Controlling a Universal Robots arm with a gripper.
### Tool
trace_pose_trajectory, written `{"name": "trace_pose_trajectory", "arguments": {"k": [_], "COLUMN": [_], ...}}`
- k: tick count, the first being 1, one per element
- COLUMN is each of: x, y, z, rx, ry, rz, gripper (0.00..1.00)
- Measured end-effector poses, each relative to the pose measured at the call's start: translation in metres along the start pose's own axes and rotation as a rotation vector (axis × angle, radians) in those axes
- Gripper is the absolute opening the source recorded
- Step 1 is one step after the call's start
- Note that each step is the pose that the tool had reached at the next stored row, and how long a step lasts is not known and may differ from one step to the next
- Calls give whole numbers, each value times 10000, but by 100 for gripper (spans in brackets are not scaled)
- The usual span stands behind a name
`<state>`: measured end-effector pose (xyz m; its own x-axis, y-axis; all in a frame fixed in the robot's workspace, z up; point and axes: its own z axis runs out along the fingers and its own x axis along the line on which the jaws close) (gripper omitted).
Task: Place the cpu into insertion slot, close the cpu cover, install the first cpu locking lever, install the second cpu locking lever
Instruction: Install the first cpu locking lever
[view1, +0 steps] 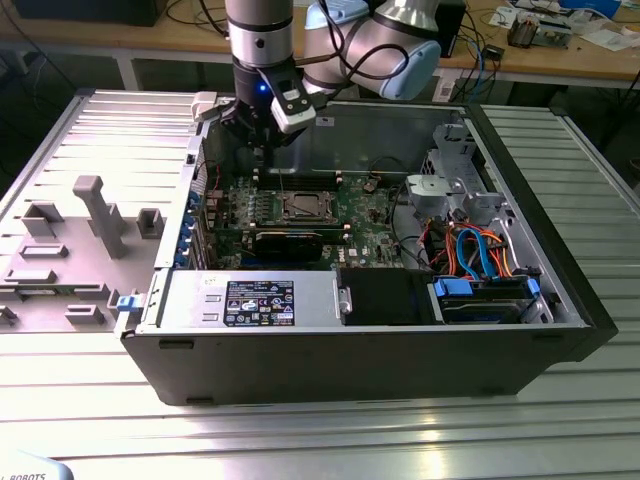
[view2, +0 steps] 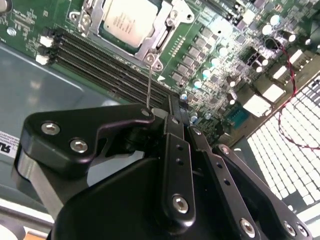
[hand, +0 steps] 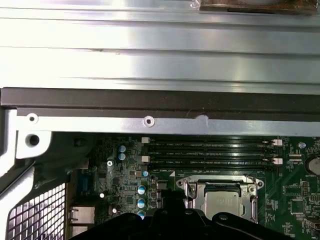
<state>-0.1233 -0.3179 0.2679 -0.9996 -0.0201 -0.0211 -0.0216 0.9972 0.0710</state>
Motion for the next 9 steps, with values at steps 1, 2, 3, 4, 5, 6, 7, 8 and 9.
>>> {"name": "trace_pose_trajectory", "arguments": {"k": [1,2,3,4,5,6,7,8,9], "x": [-10,-21,-32,-43,-53,-65,-79,-93,-108], "y": [2,3,6,9,12,16,21,23,24], "z": [2,3,4,5,6,7,8,9,10], "rx": [8,12,13,15,17,20,22,23,24], "ry": [-1,0,1,0,2,2,2,3,3], "rz": [-11,-20,-27,-32,-39,-44,-50,-52,-54], "gripper": [11,11,11,11,11,11,11,11,11]}}
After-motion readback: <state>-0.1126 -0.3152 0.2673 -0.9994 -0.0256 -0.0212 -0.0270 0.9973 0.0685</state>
